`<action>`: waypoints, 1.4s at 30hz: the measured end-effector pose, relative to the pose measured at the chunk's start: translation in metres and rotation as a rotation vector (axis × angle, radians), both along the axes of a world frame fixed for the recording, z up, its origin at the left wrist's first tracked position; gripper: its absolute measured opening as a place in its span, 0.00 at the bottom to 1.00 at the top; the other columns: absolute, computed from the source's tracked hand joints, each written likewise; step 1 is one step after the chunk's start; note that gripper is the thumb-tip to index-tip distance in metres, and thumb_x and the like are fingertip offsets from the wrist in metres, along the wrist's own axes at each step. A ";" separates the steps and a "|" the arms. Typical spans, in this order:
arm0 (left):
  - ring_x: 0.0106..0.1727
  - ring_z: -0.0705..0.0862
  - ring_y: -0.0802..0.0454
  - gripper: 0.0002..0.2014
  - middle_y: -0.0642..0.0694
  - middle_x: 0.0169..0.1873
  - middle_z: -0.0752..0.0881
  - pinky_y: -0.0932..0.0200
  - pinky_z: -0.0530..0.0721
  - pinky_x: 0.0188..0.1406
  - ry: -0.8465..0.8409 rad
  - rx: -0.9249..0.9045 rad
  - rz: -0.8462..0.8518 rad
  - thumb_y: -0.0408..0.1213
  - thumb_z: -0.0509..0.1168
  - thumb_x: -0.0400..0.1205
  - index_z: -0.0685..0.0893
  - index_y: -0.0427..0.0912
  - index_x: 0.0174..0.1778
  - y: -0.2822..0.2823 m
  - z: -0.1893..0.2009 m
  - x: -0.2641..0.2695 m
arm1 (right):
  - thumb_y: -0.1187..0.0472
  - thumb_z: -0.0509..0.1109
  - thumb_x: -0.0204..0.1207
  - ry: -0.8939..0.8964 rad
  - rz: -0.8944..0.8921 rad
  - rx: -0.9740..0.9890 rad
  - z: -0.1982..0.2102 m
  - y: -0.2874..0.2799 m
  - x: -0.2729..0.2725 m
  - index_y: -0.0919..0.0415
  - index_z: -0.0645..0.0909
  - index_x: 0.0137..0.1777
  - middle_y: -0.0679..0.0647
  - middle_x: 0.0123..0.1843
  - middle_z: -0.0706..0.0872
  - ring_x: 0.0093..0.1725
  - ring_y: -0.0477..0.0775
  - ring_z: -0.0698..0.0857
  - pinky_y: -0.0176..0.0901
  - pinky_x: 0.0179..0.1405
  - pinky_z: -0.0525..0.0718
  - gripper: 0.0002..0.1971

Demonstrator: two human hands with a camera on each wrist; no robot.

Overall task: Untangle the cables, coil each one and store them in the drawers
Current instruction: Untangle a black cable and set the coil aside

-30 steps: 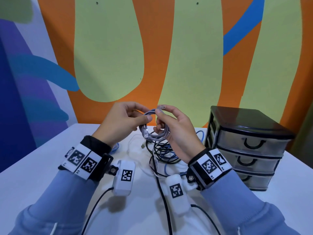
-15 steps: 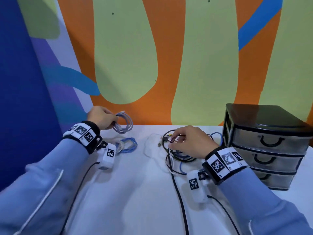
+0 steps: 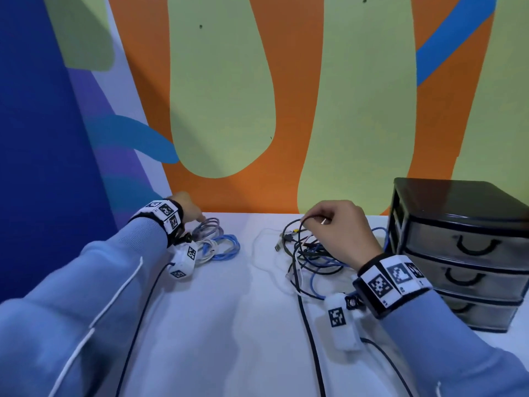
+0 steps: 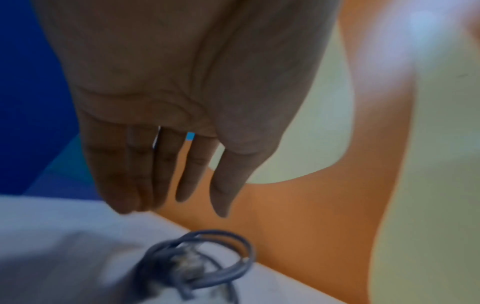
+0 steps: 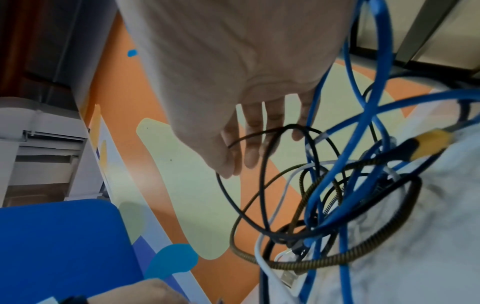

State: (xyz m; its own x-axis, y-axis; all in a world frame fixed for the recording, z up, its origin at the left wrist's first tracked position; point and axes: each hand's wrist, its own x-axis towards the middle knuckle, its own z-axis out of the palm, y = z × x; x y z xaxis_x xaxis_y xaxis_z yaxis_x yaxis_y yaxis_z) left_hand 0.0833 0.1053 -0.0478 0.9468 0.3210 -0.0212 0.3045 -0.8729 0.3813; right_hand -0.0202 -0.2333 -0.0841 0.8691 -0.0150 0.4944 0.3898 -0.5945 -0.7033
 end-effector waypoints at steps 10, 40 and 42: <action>0.55 0.93 0.51 0.20 0.50 0.50 0.96 0.48 0.87 0.59 -0.058 -0.352 -0.874 0.60 0.71 0.84 0.93 0.48 0.57 -0.155 0.033 -0.097 | 0.49 0.75 0.77 0.023 -0.030 0.388 0.003 0.002 0.004 0.53 0.87 0.40 0.55 0.30 0.83 0.28 0.55 0.77 0.51 0.32 0.75 0.10; 0.71 0.79 0.54 0.27 0.51 0.67 0.80 0.57 0.74 0.69 -0.772 -0.219 -0.543 0.36 0.72 0.82 0.82 0.62 0.77 -0.128 0.022 -0.102 | 0.40 0.68 0.87 -0.261 -0.123 0.207 0.020 -0.008 -0.007 0.46 0.89 0.47 0.44 0.26 0.82 0.29 0.50 0.78 0.50 0.42 0.75 0.15; 0.76 0.75 0.59 0.33 0.52 0.72 0.77 0.66 0.69 0.76 -0.791 -0.281 -0.755 0.33 0.73 0.81 0.78 0.62 0.82 -0.143 0.025 -0.112 | 0.46 0.72 0.86 -0.309 0.003 0.228 0.022 -0.002 -0.011 0.49 0.93 0.51 0.42 0.26 0.79 0.29 0.45 0.72 0.43 0.36 0.71 0.10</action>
